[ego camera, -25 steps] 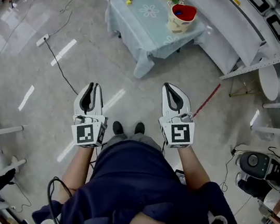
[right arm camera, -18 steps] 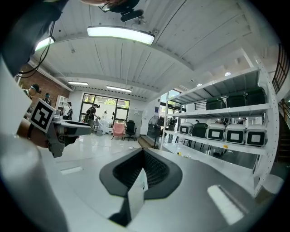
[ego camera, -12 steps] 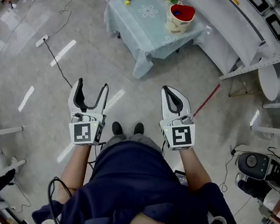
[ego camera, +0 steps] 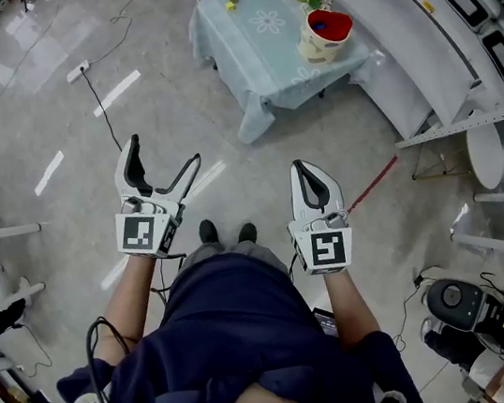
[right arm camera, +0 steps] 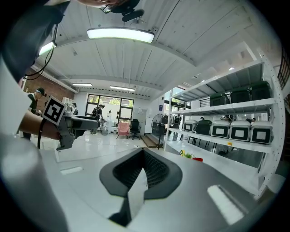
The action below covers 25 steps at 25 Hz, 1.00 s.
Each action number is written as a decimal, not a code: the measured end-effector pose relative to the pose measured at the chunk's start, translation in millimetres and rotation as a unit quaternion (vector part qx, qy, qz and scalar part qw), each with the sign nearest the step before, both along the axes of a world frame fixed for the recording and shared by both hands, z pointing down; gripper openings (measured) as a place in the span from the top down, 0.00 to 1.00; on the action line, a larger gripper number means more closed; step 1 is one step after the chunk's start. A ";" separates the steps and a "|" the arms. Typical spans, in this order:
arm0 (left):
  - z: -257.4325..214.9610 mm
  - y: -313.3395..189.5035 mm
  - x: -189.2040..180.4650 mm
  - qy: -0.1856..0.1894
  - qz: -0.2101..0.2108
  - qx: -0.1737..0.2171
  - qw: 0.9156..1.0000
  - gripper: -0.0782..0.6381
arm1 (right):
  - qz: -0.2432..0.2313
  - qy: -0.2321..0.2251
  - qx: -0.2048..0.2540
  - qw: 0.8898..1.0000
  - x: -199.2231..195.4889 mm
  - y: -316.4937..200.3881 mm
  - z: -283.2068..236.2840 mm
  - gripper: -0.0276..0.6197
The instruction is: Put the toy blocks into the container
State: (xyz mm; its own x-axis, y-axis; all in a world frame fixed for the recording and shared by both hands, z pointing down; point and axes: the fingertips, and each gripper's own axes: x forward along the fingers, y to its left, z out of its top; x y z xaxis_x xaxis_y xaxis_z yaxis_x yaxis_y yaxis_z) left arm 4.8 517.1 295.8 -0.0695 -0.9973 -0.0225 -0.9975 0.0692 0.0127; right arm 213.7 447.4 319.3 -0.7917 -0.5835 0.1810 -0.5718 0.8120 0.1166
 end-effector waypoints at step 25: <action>-1.3 -170.7 -166.5 -0.016 0.075 0.022 0.997 0.16 | 0.060 0.003 0.002 0.998 -135.3 -133.0 23.9 0.96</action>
State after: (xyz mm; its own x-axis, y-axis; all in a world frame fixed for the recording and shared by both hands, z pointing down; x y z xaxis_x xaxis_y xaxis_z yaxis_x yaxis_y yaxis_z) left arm -161.7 346.4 294.5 0.0811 -0.9945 -0.0659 -0.9966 -0.0801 -0.0187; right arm 78.4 314.4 343.2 -0.7153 -0.6742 0.1837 -0.6637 0.7377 0.1235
